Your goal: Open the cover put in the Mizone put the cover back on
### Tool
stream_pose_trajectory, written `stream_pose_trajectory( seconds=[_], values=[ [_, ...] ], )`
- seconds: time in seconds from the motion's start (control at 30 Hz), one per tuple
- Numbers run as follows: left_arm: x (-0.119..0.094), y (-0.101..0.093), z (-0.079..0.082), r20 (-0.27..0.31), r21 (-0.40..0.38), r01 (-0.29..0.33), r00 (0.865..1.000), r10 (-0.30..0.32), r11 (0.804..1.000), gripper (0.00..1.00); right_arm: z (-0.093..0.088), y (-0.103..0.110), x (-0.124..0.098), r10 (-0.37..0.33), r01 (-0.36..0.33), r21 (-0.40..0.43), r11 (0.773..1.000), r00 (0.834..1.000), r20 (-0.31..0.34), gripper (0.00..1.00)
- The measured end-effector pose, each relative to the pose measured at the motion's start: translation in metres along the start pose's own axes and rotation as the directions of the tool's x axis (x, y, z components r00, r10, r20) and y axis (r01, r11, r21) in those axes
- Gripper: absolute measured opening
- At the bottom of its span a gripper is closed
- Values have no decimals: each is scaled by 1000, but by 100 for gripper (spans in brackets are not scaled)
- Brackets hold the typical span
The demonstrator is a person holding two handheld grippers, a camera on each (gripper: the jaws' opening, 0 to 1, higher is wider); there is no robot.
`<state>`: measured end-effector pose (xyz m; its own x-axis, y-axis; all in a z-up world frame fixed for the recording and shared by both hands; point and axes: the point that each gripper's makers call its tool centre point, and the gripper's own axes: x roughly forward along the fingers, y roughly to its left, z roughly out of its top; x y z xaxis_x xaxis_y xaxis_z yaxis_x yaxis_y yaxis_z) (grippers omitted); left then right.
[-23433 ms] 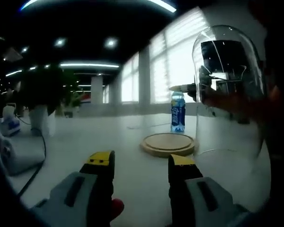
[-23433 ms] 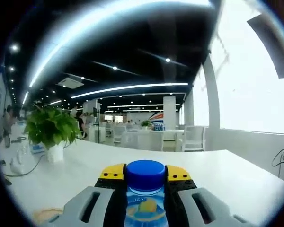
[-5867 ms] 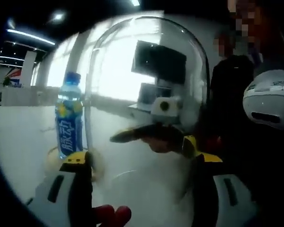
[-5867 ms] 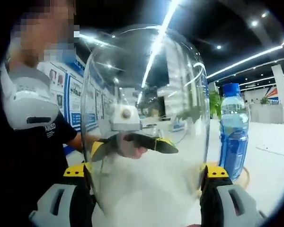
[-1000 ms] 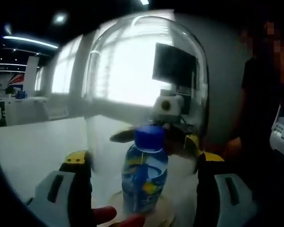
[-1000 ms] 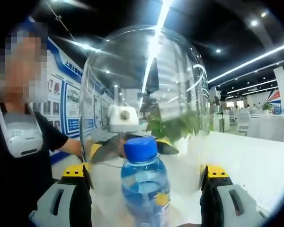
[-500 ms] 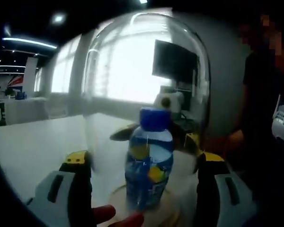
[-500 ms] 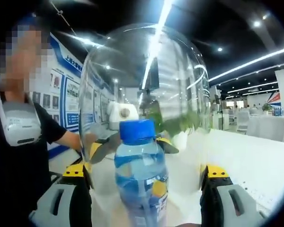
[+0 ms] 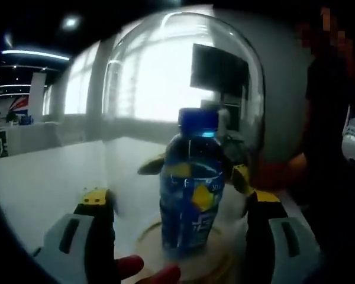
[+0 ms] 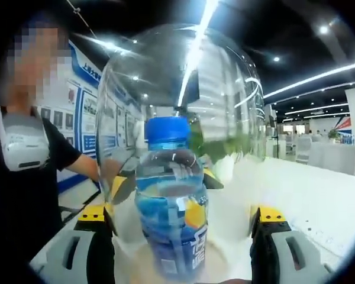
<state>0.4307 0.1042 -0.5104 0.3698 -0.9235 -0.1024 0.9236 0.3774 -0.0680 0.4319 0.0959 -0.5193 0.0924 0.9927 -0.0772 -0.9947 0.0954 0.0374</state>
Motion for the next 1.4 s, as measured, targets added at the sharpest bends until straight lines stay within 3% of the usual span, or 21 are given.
stream_pose_trajectory(
  seconds=[0.13, 0.27, 0.3, 0.33, 0.6, 0.97, 1.23, 1.4],
  values=[
    [0, 1, -6, 1, 19, -9, 1000, 9, 1000, 77, -8, 0, 3, 5, -5, -7, 1000, 1000, -18, 90],
    [0, 3, -17, -35, 41, -10, 999, 12, 999, 77, -21, -1, 6, 1, -2, -22, 1000, 998, -64, 90],
    [0, 3, -17, -26, 37, -10, 1000, 11, 999, 77, -15, -4, 5, -1, 0, -55, 999, 1000, -25, 90],
    [1, 3, -19, -35, 32, -10, 999, 11, 999, 77, -20, -4, 2, -1, 0, -27, 1000, 999, -51, 90],
    [2, 0, -21, -24, 27, -10, 1000, 10, 1000, 77, -24, 0, -2, -4, 2, -30, 1000, 998, -64, 90],
    [-2, -8, -22, -11, 25, -12, 1000, 13, 1000, 77, -23, 12, 0, -1, 0, -27, 1000, 1000, -31, 90],
    [-2, -16, -26, -33, 50, -8, 999, 10, 999, 77, -29, 20, 0, -6, 4, -42, 999, 999, -53, 90],
    [-3, -14, -28, -24, 31, -7, 1000, 7, 999, 77, -27, 19, 1, -10, 9, -24, 1000, 1000, -23, 90]
  ],
)
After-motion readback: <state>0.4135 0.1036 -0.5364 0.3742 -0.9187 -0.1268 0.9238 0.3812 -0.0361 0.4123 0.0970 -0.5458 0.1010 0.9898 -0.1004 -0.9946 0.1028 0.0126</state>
